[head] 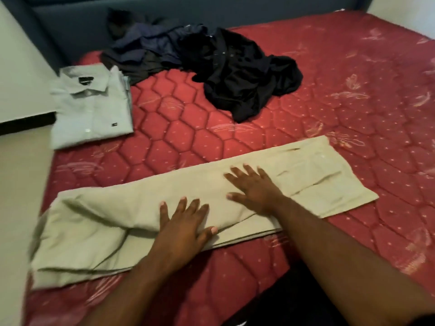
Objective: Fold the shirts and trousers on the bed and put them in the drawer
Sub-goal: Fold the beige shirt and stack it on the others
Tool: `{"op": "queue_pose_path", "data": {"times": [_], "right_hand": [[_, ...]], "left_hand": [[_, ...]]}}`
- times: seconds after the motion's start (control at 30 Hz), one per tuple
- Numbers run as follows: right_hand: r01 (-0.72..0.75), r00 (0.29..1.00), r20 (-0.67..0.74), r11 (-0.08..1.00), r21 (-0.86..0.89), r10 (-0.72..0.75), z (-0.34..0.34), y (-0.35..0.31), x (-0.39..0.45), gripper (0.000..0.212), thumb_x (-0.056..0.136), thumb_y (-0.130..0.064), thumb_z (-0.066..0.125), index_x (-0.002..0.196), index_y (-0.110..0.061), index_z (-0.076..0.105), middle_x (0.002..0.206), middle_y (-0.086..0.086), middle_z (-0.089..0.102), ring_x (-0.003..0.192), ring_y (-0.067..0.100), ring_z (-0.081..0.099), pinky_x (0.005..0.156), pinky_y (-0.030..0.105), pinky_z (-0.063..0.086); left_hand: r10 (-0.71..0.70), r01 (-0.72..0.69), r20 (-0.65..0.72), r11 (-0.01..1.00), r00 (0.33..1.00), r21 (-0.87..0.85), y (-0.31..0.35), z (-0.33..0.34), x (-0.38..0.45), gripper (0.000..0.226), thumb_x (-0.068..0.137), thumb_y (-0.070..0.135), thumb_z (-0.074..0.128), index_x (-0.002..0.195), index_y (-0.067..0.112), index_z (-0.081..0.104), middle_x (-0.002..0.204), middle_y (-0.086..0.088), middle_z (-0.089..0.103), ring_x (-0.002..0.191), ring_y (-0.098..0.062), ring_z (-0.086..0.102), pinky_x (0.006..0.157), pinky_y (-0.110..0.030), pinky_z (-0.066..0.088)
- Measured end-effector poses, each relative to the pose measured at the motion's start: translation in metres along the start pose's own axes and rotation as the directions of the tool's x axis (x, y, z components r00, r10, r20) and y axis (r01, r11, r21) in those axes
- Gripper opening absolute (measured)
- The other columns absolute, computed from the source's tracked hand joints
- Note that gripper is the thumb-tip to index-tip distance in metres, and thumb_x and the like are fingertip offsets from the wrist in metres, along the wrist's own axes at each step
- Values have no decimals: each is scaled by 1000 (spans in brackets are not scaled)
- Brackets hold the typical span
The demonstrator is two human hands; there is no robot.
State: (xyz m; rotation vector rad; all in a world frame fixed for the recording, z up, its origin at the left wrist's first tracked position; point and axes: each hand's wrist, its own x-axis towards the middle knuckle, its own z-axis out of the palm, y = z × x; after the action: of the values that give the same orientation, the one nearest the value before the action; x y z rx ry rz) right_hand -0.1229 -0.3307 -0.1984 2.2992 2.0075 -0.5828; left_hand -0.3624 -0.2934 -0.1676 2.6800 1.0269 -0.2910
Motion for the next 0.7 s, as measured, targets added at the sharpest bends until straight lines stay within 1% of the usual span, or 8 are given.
{"op": "queue_pose_path", "data": {"times": [0.1, 0.2, 0.3, 0.4, 0.47, 0.57, 0.63, 0.7], "right_hand": [[-53, 990, -137, 979, -195, 26, -7, -9, -5, 73, 88, -72, 13, 153, -39, 10, 163, -6, 5, 150, 25, -5, 114, 57, -7], [-50, 878, -472, 995, 81, 83, -10, -56, -27, 69, 85, -61, 28, 135, -20, 54, 137, 7, 54, 130, 30, 46, 105, 48, 33], [102, 834, -543, 941, 324, 97, 9, -124, -51, 47, 85, -48, 47, 108, -13, 69, 110, 6, 66, 104, 27, 62, 90, 36, 45], [50, 963, -267, 993, 103, -21, 28, -161, -55, 57, 89, -60, 35, 133, -27, 51, 145, 0, 45, 137, 24, 37, 110, 50, 26], [-25, 996, -81, 996, 87, 32, 31, -159, -51, 59, 93, -63, 34, 144, -34, 34, 156, -7, 26, 146, 14, 17, 115, 53, 5], [-8, 991, -136, 997, 74, 18, 23, -157, -44, 78, 81, -75, 12, 149, -38, 26, 160, -9, 18, 147, 10, 9, 117, 49, 2], [15, 995, -101, 998, 60, -9, 23, -157, -35, 93, 70, -80, -5, 151, -40, 18, 162, -8, 8, 149, 14, 1, 116, 50, 1], [32, 999, -5, 997, 67, -31, 29, -158, -27, 103, 62, -90, -11, 152, -42, 7, 163, -7, -5, 149, 19, -8, 115, 54, -3]], "left_hand": [[86, -151, -314, 970, 946, -189, -45, 5, -40, 61, 87, 59, 33, 138, 30, 51, 148, 1, 47, 144, -14, 27, 117, -47, 9], [-208, -118, -620, 889, 756, -442, -85, -4, -46, 38, 88, 32, 53, 113, 11, 70, 122, -11, 67, 118, -23, 58, 101, -42, 42], [-398, 197, -383, 862, 834, -467, -116, -12, -34, 48, 91, 37, 49, 129, 9, 60, 135, -16, 57, 127, -31, 50, 106, -44, 40], [-370, 333, -179, 920, 912, -206, -127, -8, -27, 54, 93, 52, 48, 139, 25, 45, 154, -13, 32, 142, -31, 26, 109, -47, 30], [-407, 343, -370, 911, 835, -227, -132, -15, -27, 54, 94, 47, 50, 143, 28, 42, 159, -9, 22, 146, -30, 16, 111, -51, 21], [-596, 470, -527, 803, 606, -367, -153, -35, -31, 56, 92, 39, 56, 142, 19, 42, 150, -20, 32, 134, -40, 33, 102, -53, 34], [-778, 510, -347, 613, 524, -603, -180, -37, -33, 67, 88, 52, 59, 140, 15, 39, 138, -20, 45, 121, -42, 49, 94, -48, 45], [-792, 452, -129, 464, 596, -761, -198, -39, -34, 88, 78, 68, 60, 147, 22, 31, 134, -11, 55, 114, -37, 58, 91, -47, 52]]}}
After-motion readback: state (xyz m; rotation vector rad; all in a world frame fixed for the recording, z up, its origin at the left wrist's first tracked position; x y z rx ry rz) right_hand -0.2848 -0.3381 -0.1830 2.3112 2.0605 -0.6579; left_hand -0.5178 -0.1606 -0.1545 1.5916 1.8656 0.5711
